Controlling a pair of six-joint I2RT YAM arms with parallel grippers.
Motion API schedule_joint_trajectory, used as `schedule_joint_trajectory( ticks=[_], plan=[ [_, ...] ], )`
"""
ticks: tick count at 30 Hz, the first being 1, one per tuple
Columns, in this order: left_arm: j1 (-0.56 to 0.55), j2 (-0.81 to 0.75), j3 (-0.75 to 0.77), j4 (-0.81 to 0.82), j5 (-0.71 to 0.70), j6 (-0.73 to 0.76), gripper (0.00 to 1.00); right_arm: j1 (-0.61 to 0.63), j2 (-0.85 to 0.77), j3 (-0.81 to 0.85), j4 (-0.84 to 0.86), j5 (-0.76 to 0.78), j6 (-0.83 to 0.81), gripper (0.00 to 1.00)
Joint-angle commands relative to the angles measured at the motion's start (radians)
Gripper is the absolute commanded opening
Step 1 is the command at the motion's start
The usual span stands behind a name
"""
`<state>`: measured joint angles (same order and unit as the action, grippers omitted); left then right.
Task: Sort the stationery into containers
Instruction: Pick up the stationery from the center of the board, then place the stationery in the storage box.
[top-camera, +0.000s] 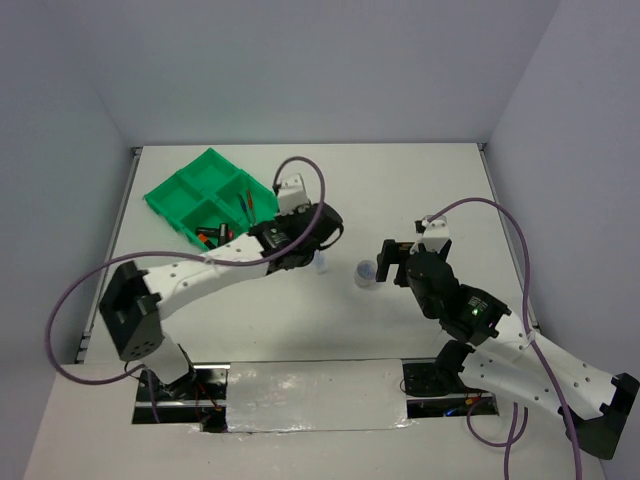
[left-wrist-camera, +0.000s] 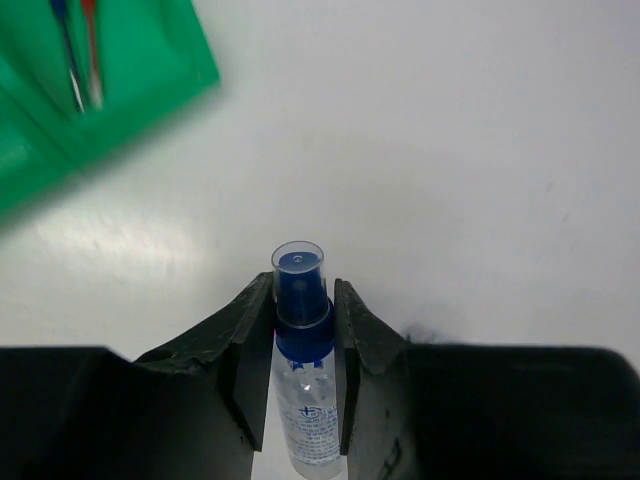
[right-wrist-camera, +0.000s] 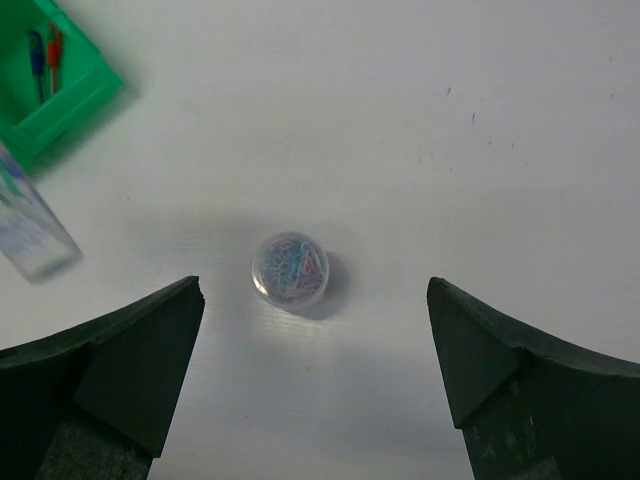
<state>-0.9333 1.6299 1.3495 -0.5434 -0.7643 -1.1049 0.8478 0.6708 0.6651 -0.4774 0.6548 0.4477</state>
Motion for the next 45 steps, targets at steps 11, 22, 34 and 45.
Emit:
schedule_joint_trajectory(
  ticks=[11,22,34,45],
  plan=[
    [0.490,-0.044,0.030,1.139,-0.333,1.068,0.00,-0.003,-0.007,-0.004,0.080,-0.063,-0.032,1.00],
    [0.700,0.380,0.297,1.336,-0.176,1.255,0.00,0.000,0.007,-0.025,0.111,-0.147,-0.043,1.00],
    [0.749,0.505,0.178,1.431,-0.095,1.156,0.02,0.000,0.069,-0.029,0.128,-0.179,-0.056,1.00],
    [0.760,0.579,0.137,1.499,-0.099,1.174,0.09,0.000,0.075,-0.036,0.138,-0.182,-0.066,1.00]
  ],
)
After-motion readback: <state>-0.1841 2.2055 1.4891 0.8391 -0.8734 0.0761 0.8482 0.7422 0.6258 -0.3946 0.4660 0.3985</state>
